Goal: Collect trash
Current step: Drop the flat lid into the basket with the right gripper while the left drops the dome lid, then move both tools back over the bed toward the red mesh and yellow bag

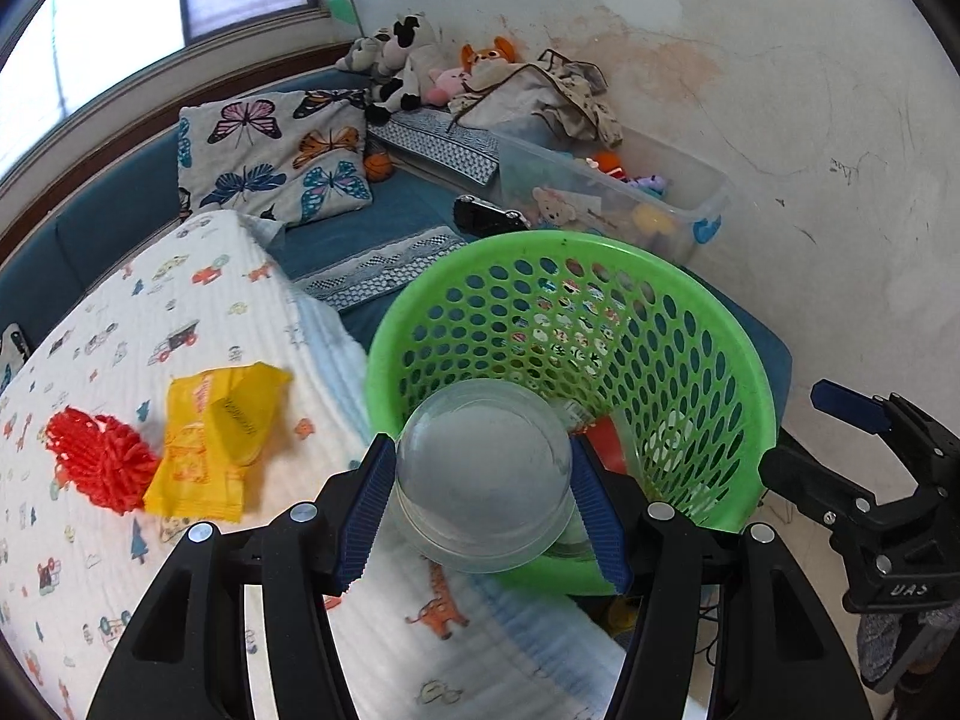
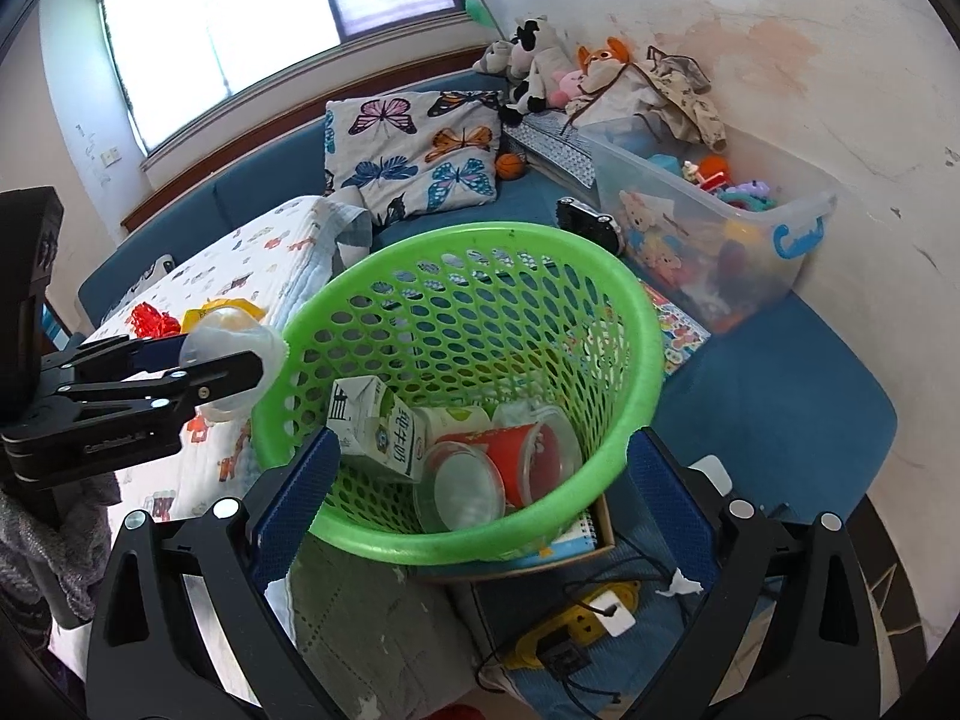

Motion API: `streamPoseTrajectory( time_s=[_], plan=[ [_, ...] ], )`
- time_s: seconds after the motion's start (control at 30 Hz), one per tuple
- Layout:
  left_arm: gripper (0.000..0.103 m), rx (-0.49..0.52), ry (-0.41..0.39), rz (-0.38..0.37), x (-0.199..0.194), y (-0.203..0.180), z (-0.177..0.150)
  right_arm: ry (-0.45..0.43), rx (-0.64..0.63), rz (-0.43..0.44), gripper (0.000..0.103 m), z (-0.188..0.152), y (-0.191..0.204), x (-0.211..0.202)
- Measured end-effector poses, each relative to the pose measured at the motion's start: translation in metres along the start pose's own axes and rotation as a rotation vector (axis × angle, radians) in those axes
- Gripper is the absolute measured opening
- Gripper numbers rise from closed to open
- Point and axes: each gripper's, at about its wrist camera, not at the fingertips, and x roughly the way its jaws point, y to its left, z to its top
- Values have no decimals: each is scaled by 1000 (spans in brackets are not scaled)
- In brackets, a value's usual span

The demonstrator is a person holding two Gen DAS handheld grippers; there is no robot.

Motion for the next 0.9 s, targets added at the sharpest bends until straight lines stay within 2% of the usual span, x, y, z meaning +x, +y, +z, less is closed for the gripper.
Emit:
streamPoseTrajectory(
  time_s=[0.43, 0.9],
  plan=[
    [67, 27, -15, -10, -4, -11, 2, 12, 6, -1, 96, -4, -1, 0],
    [73, -35, -63, 25, -41, 24, -13, -4, -16, 29, 96, -8, 23, -12]
  ],
)
